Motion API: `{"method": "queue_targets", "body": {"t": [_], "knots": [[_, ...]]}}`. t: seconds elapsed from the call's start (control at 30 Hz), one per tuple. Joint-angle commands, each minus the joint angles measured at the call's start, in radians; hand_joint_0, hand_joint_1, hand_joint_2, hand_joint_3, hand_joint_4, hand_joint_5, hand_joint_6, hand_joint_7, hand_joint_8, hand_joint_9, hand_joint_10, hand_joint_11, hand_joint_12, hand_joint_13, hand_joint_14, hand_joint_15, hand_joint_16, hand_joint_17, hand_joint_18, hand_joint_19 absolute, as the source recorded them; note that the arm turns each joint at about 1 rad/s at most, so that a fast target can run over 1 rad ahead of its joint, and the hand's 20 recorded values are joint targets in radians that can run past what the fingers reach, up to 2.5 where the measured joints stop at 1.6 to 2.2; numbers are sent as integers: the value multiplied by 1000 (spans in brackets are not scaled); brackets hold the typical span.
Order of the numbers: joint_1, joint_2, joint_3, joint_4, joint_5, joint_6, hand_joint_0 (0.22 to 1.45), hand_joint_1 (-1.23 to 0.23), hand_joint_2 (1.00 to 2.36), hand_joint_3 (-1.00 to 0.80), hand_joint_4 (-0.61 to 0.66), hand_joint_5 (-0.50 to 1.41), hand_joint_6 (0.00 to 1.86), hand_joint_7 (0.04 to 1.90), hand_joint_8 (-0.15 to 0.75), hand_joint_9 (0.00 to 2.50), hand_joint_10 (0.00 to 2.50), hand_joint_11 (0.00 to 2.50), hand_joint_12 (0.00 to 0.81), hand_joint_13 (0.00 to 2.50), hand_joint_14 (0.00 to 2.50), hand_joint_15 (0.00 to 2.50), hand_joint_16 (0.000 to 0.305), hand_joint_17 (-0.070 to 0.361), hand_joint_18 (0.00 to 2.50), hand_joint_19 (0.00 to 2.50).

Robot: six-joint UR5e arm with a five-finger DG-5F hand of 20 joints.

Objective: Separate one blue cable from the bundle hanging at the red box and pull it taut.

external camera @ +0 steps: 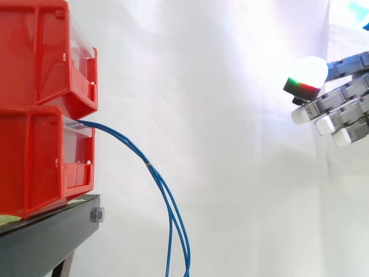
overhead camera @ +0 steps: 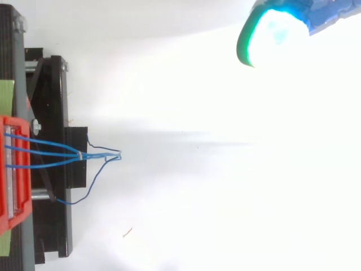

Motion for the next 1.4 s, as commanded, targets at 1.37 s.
{"method": "queue_targets", "body": {"t": [1.37], "knots": [[0,0,0,0,0,0,470,-500,1000,-500,152,-248,502,747,261,366,4,169,377,391,5,137,64,145,348,213]]}}
